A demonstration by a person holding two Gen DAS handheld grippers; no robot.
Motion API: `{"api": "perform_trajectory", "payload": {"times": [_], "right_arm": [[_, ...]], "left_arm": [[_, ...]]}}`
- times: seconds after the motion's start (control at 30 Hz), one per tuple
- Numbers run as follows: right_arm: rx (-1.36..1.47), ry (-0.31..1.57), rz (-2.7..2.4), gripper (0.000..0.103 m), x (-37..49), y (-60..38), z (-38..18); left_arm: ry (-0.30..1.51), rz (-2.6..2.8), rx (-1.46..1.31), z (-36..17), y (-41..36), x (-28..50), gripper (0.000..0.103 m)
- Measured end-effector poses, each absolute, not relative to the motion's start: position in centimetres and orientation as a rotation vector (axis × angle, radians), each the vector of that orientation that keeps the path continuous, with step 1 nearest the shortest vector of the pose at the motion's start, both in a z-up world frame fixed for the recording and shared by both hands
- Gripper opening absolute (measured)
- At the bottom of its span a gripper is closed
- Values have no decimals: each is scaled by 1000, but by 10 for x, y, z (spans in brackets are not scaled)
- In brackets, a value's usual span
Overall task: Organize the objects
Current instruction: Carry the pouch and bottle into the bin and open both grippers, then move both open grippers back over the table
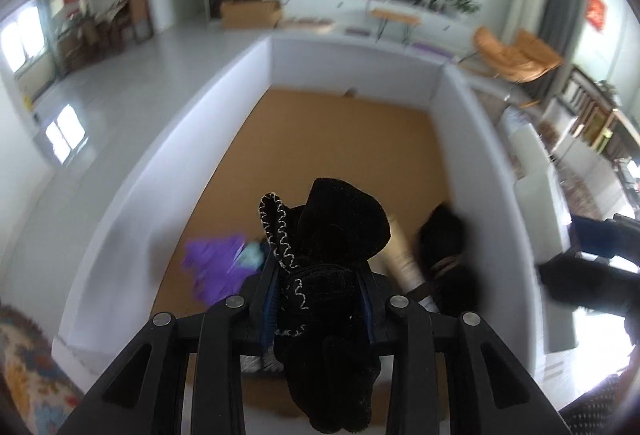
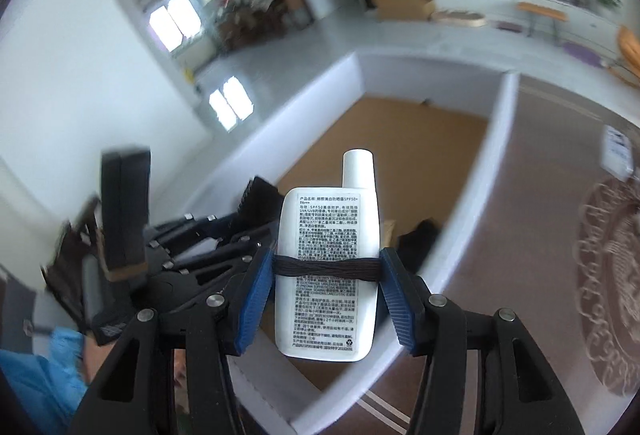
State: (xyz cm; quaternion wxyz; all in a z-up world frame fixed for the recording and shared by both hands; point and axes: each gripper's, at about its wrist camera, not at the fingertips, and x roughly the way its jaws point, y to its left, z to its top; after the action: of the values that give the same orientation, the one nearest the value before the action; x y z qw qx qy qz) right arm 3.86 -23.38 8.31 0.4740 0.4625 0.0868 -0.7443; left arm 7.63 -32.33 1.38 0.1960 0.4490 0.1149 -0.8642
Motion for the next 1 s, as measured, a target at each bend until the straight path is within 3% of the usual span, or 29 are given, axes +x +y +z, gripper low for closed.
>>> {"api": "perform_trajectory", "payload": {"times": [0.03,0.07,0.1,0.17,0.4,0.63,0.83,1.0], "right_arm": [[1146,236,-1815,56,39,-241,75],[1158,238,-1816,61,39,-244,67],[1163,223,-1821,64,38,-243,63],[1145,165,-1846,76,35,-229,61],[960,77,-2114,96,20,-122,69],[1094,117,-2409,97,-16,-11,14],[1250,23,-2521,97,-40,67,-20],[1290,19,-2588,97,-44,97,-36]], "left_arm": [[330,-2384,1295,5,-327,76,38],[337,-2358,1312,-2,-328,77,50],[337,-2344,1299,-2,-329,78,71],[314,-2324,1276,-2,-325,77,92],[104,-2382,1220,14,-277,52,92],[9,-2516,1197,32,-218,23,92],[-132,-2593,1150,52,-169,8,92],[-58,-2696,1169,63,-139,5,94]]}}
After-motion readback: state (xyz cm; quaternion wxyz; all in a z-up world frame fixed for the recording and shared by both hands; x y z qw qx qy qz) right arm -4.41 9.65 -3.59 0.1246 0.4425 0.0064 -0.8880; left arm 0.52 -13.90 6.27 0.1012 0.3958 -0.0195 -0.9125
